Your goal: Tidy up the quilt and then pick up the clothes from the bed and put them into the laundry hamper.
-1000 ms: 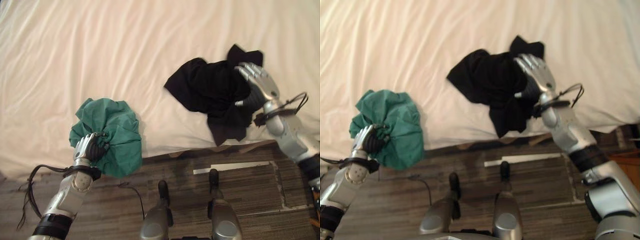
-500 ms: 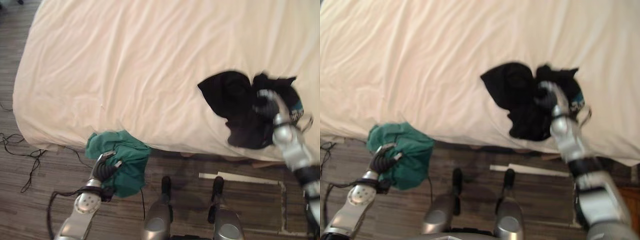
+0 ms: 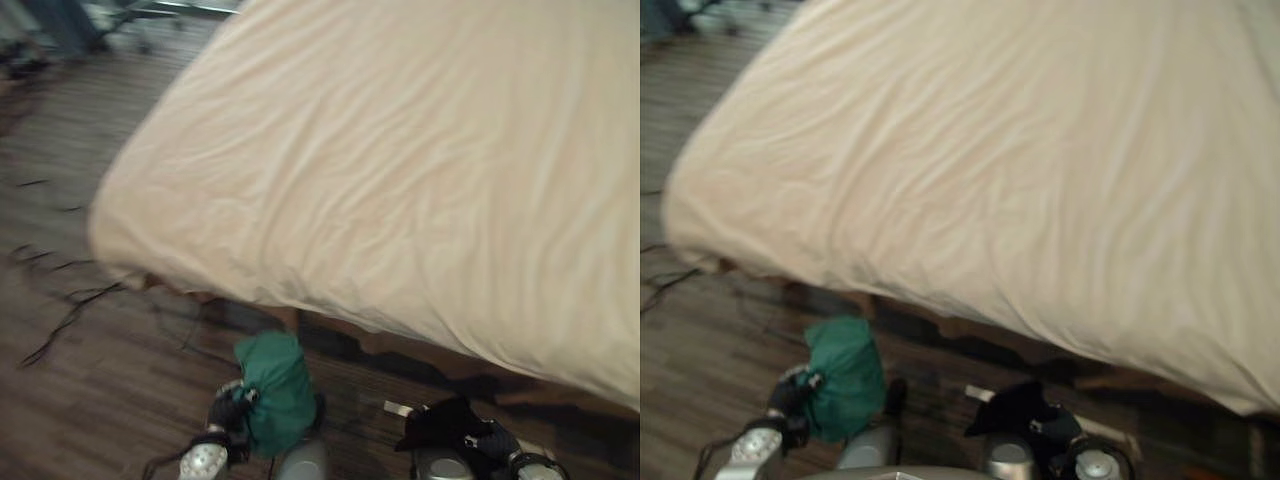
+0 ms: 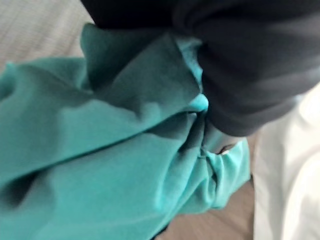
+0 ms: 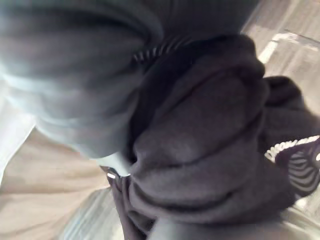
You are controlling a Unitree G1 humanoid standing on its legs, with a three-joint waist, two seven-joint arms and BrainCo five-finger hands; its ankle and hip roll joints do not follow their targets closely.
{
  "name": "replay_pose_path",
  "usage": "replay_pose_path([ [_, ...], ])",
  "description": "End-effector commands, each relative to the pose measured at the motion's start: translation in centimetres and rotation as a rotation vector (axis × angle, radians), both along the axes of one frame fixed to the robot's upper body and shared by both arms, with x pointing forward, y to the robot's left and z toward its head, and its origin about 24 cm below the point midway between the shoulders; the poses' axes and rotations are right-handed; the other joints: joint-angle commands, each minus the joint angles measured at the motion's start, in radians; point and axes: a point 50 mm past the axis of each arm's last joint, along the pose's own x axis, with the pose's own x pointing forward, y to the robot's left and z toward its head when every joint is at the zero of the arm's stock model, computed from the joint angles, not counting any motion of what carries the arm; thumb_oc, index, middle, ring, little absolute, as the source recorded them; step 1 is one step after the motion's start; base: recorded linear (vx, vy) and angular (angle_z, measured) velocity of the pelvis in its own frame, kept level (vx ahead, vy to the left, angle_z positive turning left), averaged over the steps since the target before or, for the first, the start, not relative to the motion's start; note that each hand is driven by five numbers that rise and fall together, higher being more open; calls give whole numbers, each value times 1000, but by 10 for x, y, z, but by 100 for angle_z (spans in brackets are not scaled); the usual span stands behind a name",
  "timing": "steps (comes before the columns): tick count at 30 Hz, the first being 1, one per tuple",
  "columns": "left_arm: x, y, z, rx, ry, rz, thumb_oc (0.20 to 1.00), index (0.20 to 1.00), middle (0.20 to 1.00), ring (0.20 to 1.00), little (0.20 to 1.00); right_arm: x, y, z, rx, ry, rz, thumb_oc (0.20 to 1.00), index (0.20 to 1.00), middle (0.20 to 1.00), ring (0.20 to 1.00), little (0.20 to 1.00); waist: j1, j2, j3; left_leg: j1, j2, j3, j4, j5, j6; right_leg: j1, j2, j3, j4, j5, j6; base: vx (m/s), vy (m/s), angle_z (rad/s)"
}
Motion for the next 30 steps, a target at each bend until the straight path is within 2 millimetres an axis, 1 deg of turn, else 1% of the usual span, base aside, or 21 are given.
replay_pose_path([
  [1, 24, 16, 8, 50, -68, 65, 200, 200, 200, 200, 200, 55, 9, 31, 11, -260, -12, 200, 200, 200, 200, 200, 63, -53, 3, -114, -21, 241, 23, 6, 24, -56, -55, -138, 7, -44, 25, -354, 102, 174],
  [3, 20, 17, 2, 58, -39, 85, 200, 200, 200, 200, 200, 59, 11, 34, 21, -291, -38, 200, 200, 200, 200, 200, 65, -57, -2, -92, 19, 361, 101, -32, 29, -57, -81, -216, 10, -22, 26, -391, 72, 239],
  [6, 11, 22, -7, 41, 13, 155, 200, 200, 200, 200, 200, 59, 3, 34, 18, -303, -128, 200, 200, 200, 200, 200, 55, -71, -17, -23, 67, 429, 184, -106, 28, -35, -132, -362, 31, -6, 18, -328, 31, 143],
  [8, 9, 22, -10, -12, 11, 250, 200, 200, 200, 200, 200, 57, -1, 33, 34, -312, -208, 200, 200, 200, 200, 200, 61, -81, -39, 32, 104, 471, 203, -124, 20, -26, -169, -456, 57, 0, 15, -197, 98, 212],
  [9, 7, 22, -12, -30, 19, 276, 200, 200, 200, 200, 200, 56, -3, 33, 42, -316, -238, 200, 200, 200, 200, 200, 57, -80, -53, 64, 120, 476, 198, -155, 6, -11, -173, -475, 65, -17, 22, -52, 165, 240],
  [12, 5, 18, -13, -35, 24, 261, 200, 200, 200, 200, 200, 48, -5, 28, 67, -298, -309, 200, 200, 200, 200, 200, 51, -64, -83, 103, 98, 448, 126, -153, 4, 2, -185, -532, 108, -21, 32, 5, 189, 247],
  [13, 6, 17, -12, -27, 19, 248, 200, 200, 200, 200, 200, 47, -4, 25, 76, -292, -339, 200, 200, 200, 200, 200, 63, -67, -86, 97, 85, 428, 91, -144, 7, -4, -203, -554, 153, -14, 48, -41, 258, 240],
  [14, 8, 20, -9, 1, 13, 222, 200, 200, 200, 200, 200, 47, -2, 24, 81, -287, -358, 200, 200, 200, 200, 200, 79, -68, -79, 101, 57, 399, 41, -143, 29, -33, -263, -579, 286, 1, 78, -118, 343, 202],
  [15, 11, 21, -6, 21, 2, 208, 200, 200, 200, 200, 200, 49, 1, 25, 93, -303, -368, 200, 200, 200, 200, 200, 78, -70, -70, 98, 32, 372, 18, -122, 54, -69, -277, -562, 330, 32, 80, -95, 301, 135],
  [16, 17, 21, -2, 30, -25, 202, 200, 200, 200, 200, 200, 54, 4, 27, 105, -318, -373, 200, 200, 200, 200, 200, 53, -69, -59, 106, 22, 338, 2, -117, 59, -113, -248, -465, 363, 48, 84, -68, 208, 137],
  [18, 26, 18, 3, 31, -69, 196, 200, 200, 200, 200, 200, 57, 6, 28, 122, -329, -400, 200, 200, 200, 200, 200, 20, -61, -47, 115, 1, 269, -17, -106, 68, -189, -126, -223, 336, -11, 90, 48, 152, 138],
  [19, 27, 17, 3, 24, -69, 196, 200, 200, 200, 200, 200, 55, 5, 27, 126, -328, -420, 200, 200, 200, 200, 200, 11, -63, -46, 118, -10, 244, -22, -107, 69, -183, -94, -148, 290, -32, 88, 100, 74, 105],
  [21, 27, 16, 0, 53, -45, 170, 200, 200, 200, 200, 200, 53, 5, 24, 123, -319, -439, 200, 200, 200, 200, 200, -2, -81, -44, 99, -36, 203, -10, -110, 78, -132, -70, -66, 189, -52, 46, 56, 20, 110],
  [22, 27, 14, -1, 47, -43, 169, 200, 200, 200, 200, 200, 53, 6, 23, 132, -311, -440, 200, 200, 200, 200, 200, -2, -91, -58, 99, -49, 184, -10, -113, 77, -116, -77, -73, 155, -37, 48, 8, -4, 92],
  [23, 3, -51, -51, 254, 346, -466, 200, 200, 200, 200, 200, -8, 27, -43, 57, 233, -246, 200, 200, 200, 200, 200, 13, -93, -139, 236, -95, 228, -17, -184, 89, 32, -59, -254, 72, -43, 28, 18, -41, 52],
  [25, 15, -46, -45, 219, 292, -384, 200, 200, 200, 200, 200, 15, 25, -33, 71, 152, -231, 200, 200, 200, 200, 200, 20, -94, -126, 199, -82, 227, 49, -197, 77, 12, -56, -260, 95, -60, 13, -9, -62, 9],
  [26, 15, -46, -45, 219, 291, -384, 200, 200, 200, 200, 200, 16, 25, -33, 71, 151, -231, 200, 200, 200, 200, 200, 19, -93, -126, 195, -82, 227, 56, -200, 77, 10, -56, -260, 97, -61, 13, -98, -131, 6],
  [27, 33, -49, -35, 133, 199, -330, 200, 200, 200, 200, 200, 41, 27, -19, 74, 39, -148, 200, 200, 200, 200, 200, 38, -96, -81, 112, -93, 236, 261, -188, 45, 24, -50, -258, 89, -65, -11, -107, -147, -1],
  [28, 41, -47, -30, 89, 153, -287, 200, 200, 200, 200, 200, 51, 27, -11, 83, -15, -119, 200, 200, 200, 200, 200, 54, -91, -55, 55, -89, 229, 392, -141, 25, 38, -40, -253, 79, -65, -29, -174, -161, -18],
  [29, -12, -11, -34, 80, 193, -290, 200, 200, 200, 200, 200, 47, 0, -4, 66, -58, -193, 200, 200, 200, 200, 200, 114, -60, -6, -38, -95, 184, 549, -84, 12, 64, -36, -269, 67, -71, -46, -97, -62, -32],
  [30, -13, -11, -34, 80, 195, -290, 200, 200, 200, 200, 200, 46, 1, -5, 67, -56, -193, 200, 200, 200, 200, 200, 111, -62, -12, -45, -97, 181, 549, -80, 12, 59, -37, -273, 66, -69, -45, -74, -12, -42],
])
